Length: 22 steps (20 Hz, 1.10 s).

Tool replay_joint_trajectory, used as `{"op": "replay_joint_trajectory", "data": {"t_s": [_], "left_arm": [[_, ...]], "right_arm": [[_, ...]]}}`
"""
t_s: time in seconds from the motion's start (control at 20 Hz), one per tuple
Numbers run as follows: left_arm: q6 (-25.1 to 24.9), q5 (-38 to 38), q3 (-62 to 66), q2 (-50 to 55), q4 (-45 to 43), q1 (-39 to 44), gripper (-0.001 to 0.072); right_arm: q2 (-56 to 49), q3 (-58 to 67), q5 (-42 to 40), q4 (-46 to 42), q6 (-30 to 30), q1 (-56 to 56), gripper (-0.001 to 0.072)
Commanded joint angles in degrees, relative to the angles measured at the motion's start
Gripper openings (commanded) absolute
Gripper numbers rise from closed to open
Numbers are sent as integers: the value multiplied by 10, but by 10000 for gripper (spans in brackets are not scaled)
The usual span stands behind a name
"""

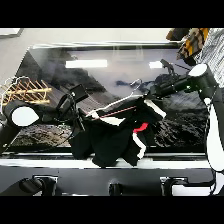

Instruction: Fold the clothes and pants, and hang the long-sleeved shirts on hangers.

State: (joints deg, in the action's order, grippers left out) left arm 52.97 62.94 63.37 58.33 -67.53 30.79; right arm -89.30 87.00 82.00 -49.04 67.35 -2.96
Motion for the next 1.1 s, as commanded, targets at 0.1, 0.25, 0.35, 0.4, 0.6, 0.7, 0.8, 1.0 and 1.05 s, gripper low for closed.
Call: {"op": "replay_joint_trajectory", "data": {"t_s": [0.1, 0.25, 0.35, 0.4, 0.6, 0.7, 0.8, 1.0, 1.05], "left_arm": [[0, 0, 0, 0, 0, 0, 36], [0, 0, 0, 1, 0, 0, 36], [0, -4, 0, 1, 0, 0, 36], [-1, -14, 0, 1, 6, 0, 36], [-38, -75, 0, 6, 83, 0, 36], [-62, -75, 0, 16, 114, 0, 36], [-90, -75, 0, 26, 141, 0, 36], [-117, -76, 0, 41, 151, 0, 36], [-131, -76, 0, 45, 155, 2, 36]], "right_arm": [[49, 1, -10, 17, -7, 0, 53], [98, 1, -26, 19, 5, 1, 53], [118, 1, -21, 19, 13, 1, 53], [127, 1, -12, 20, 16, 1, 53], [154, 1, 13, 21, 26, 1, 53], [167, 1, 7, 21, 30, 1, 53], [176, 1, 6, 21, 31, 1, 53], [189, 1, 6, 21, 40, 1, 54], [192, 1, 6, 21, 41, 1, 54]]}}
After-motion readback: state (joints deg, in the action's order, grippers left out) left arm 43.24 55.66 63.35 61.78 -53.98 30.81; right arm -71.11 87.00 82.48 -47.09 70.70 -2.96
